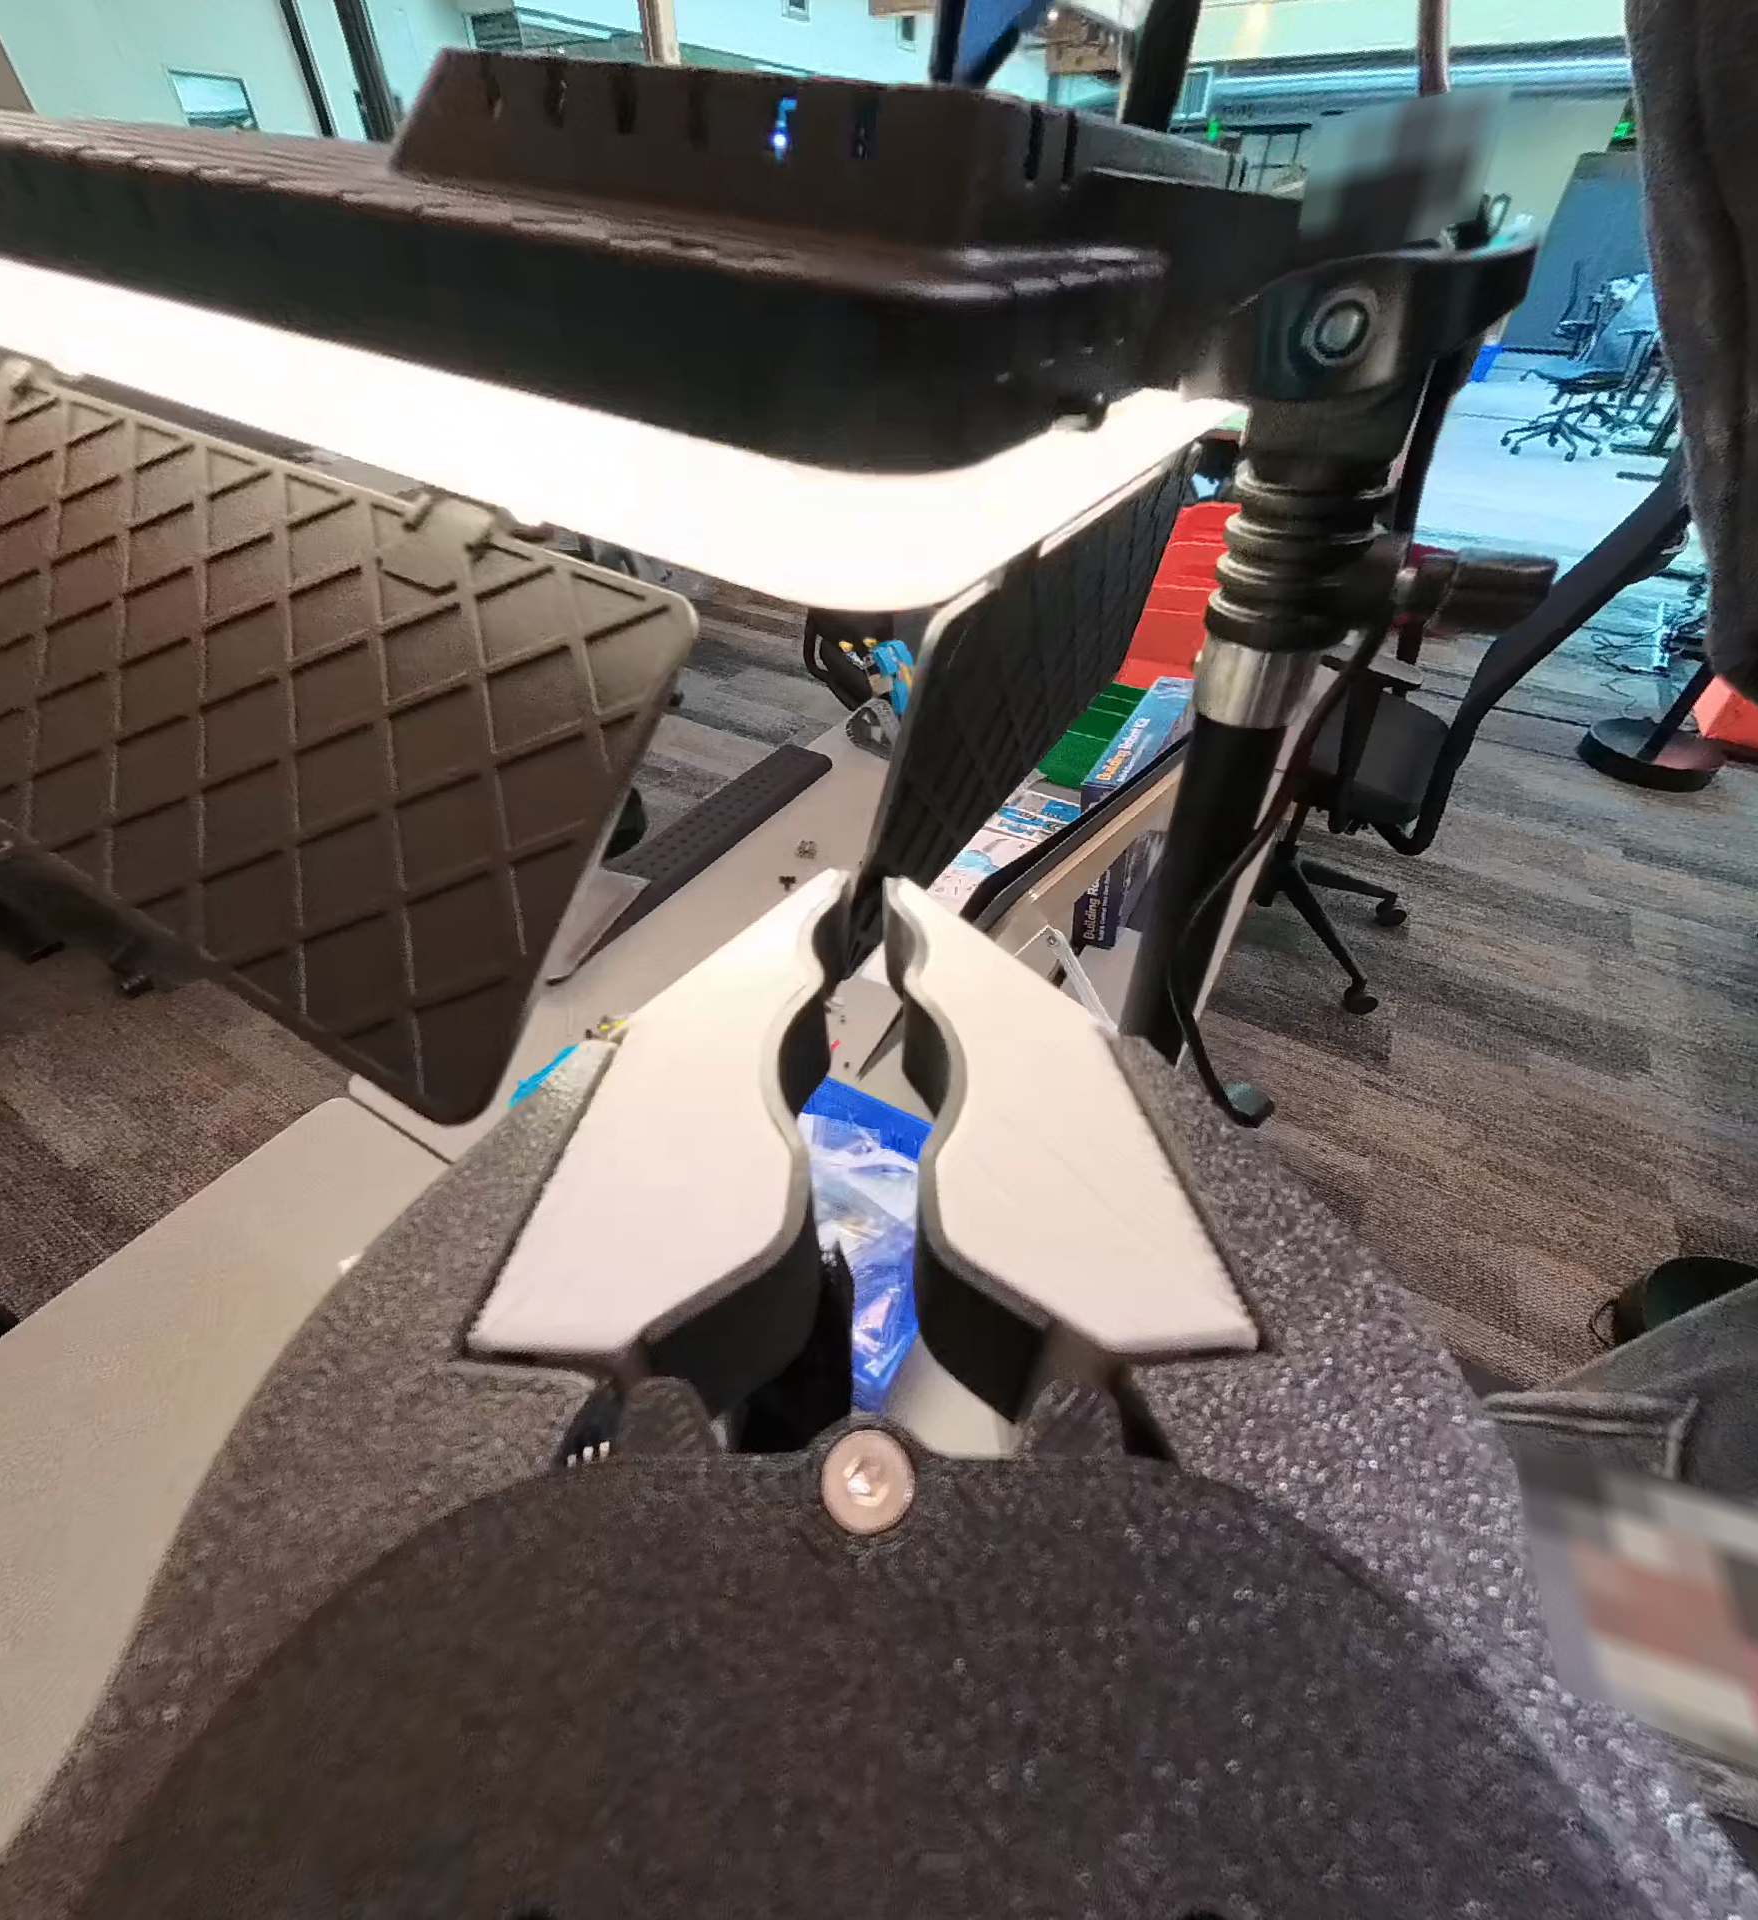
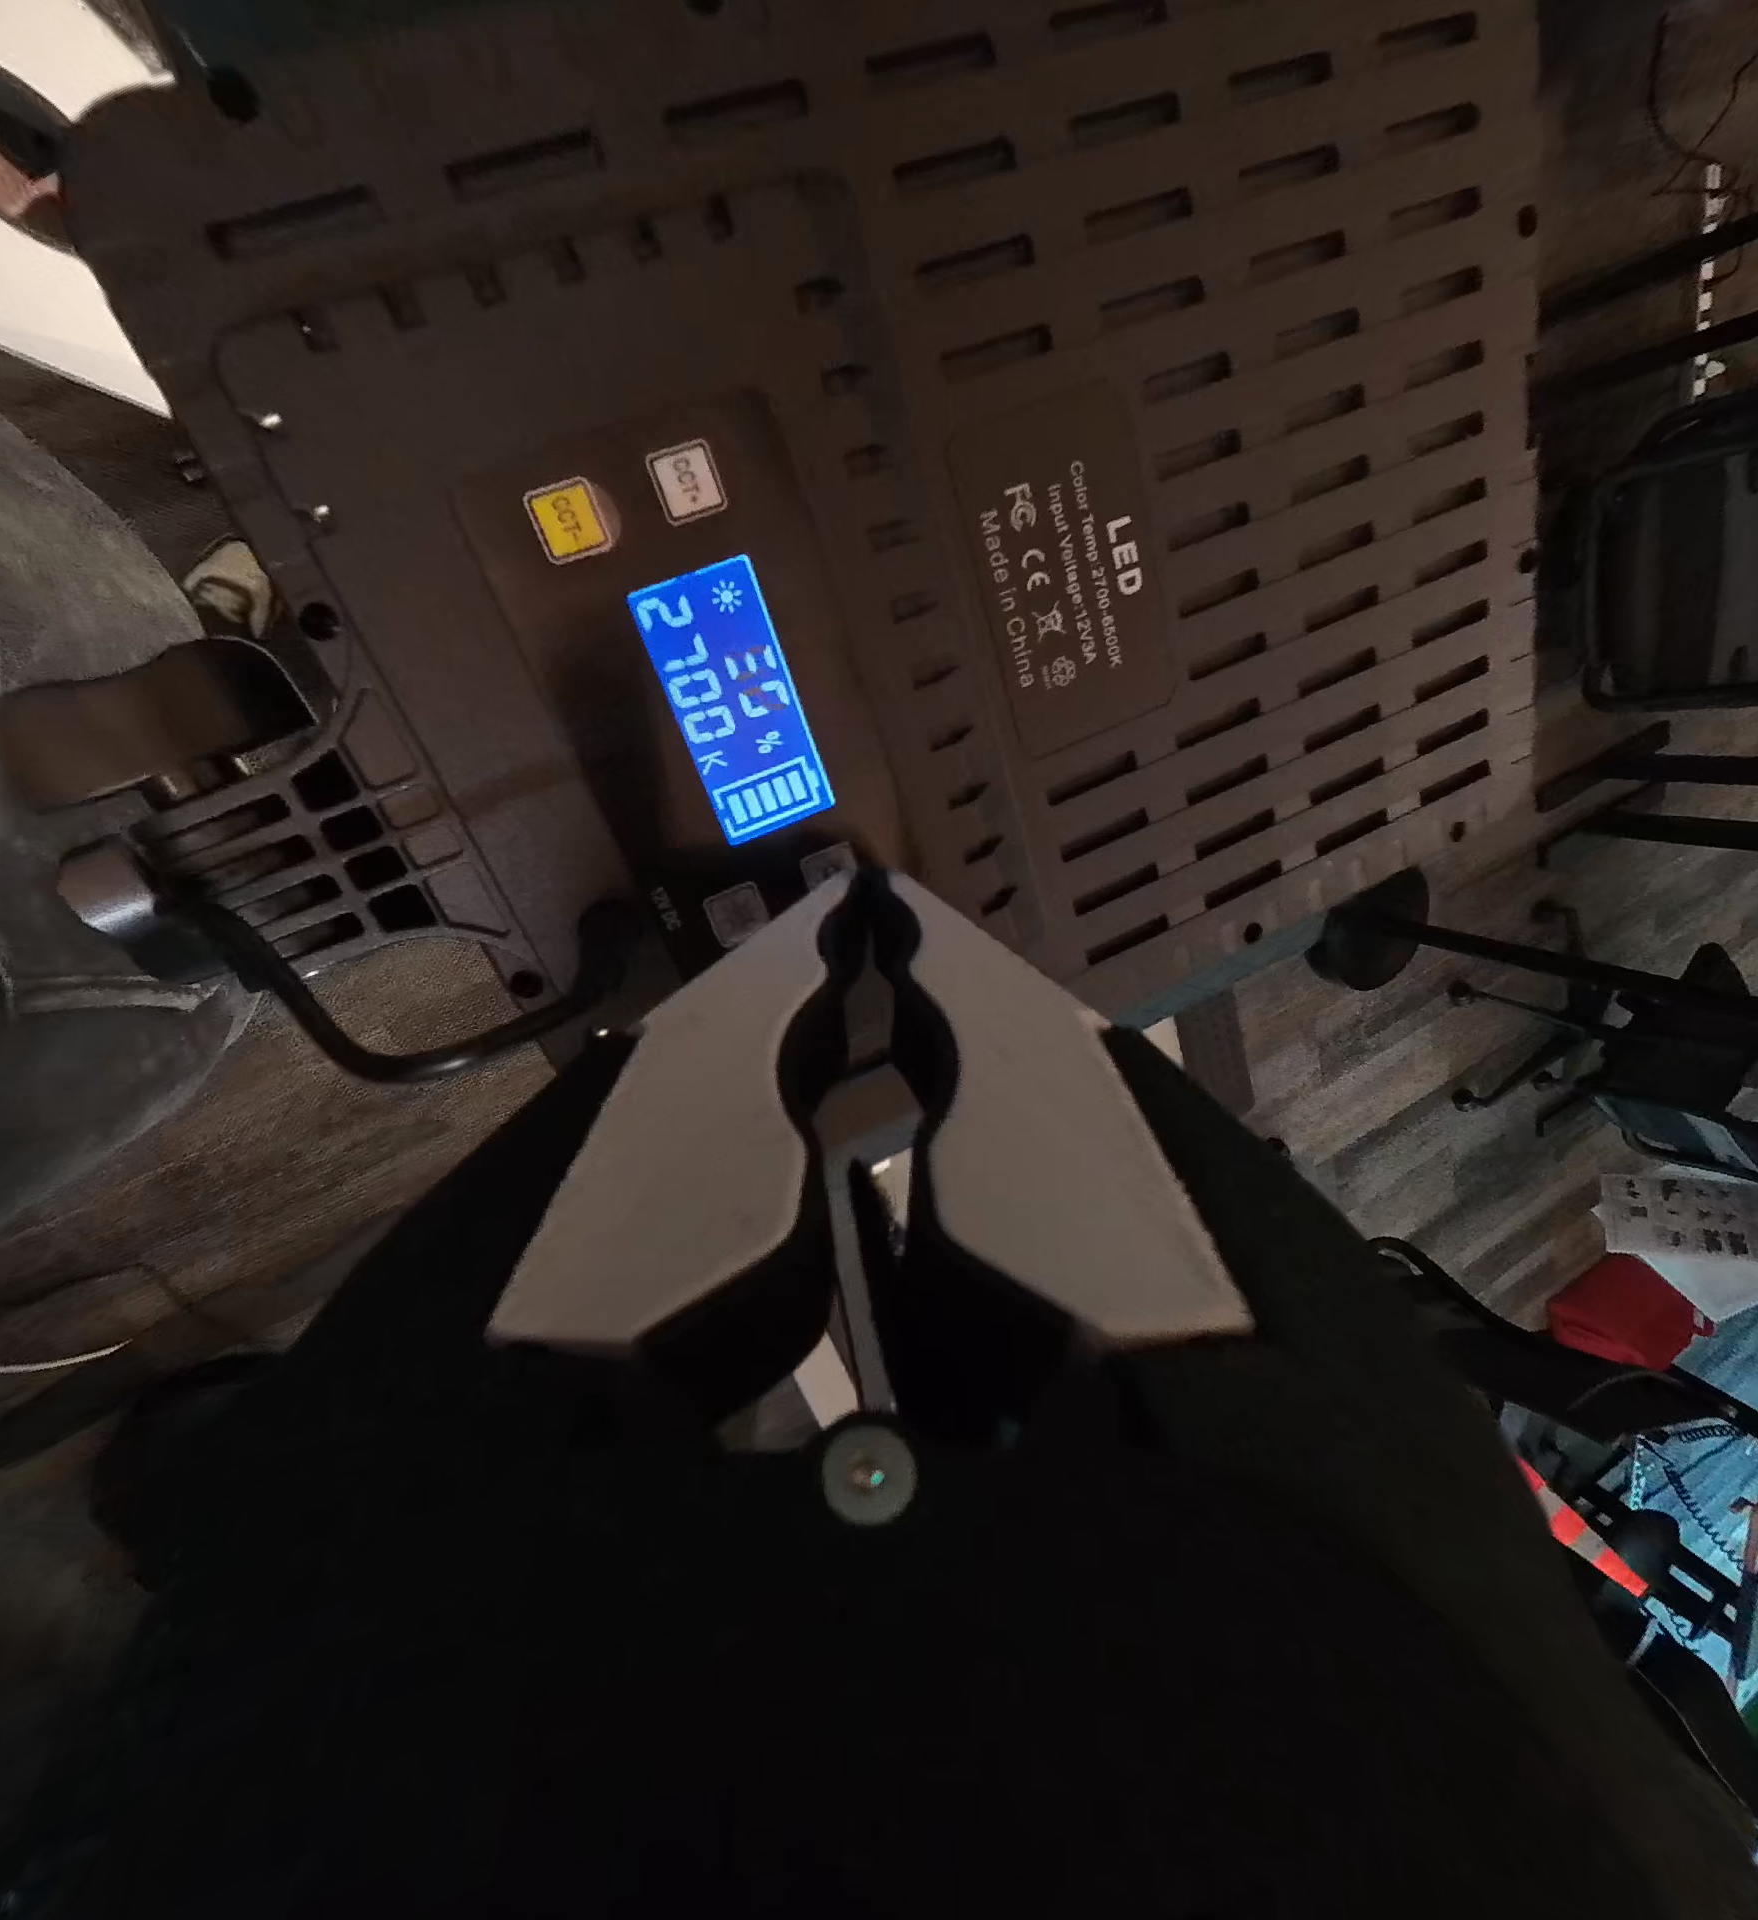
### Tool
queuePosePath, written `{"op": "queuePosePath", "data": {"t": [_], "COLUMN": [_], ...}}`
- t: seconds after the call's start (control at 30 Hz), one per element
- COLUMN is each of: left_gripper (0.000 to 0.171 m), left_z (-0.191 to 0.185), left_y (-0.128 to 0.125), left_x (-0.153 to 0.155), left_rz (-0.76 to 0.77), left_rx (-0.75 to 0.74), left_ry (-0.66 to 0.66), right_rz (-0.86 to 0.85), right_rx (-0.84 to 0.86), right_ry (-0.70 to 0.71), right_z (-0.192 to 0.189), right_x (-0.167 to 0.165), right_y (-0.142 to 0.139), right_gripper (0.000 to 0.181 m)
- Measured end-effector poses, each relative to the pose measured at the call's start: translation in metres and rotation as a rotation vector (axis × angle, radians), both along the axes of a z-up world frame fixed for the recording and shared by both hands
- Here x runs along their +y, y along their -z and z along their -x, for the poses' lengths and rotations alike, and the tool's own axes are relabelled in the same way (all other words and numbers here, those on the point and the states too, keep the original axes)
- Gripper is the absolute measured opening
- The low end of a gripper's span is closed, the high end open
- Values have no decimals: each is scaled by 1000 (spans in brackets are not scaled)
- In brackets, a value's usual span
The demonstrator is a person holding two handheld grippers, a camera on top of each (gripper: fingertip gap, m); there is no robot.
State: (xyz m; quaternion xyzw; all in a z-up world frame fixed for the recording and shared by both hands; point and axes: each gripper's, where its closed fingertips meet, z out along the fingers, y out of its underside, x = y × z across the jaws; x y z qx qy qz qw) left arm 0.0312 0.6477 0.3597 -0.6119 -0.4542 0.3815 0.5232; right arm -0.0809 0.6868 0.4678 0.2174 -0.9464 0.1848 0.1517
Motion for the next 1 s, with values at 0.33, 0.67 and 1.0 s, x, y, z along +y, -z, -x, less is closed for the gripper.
{"op": "queuePosePath", "data": {"t": [0.33,0.67,1.0], "left_gripper": [4,4,4], "left_z": [-2,-2,-2], "left_y": [0,1,1], "left_x": [1,-1,-2], "left_rz": [21,15,-24], "left_rx": [-7,-8,-11], "left_ry": [12,3,12], "right_rz": [65,64,44], "right_rx": [-28,-48,-77], "right_ry": [-6,8,24], "right_z": [-5,-4,-4], "right_x": [1,-2,-2], "right_y": [-4,6,7], "right_gripper": [0,0,0]}}
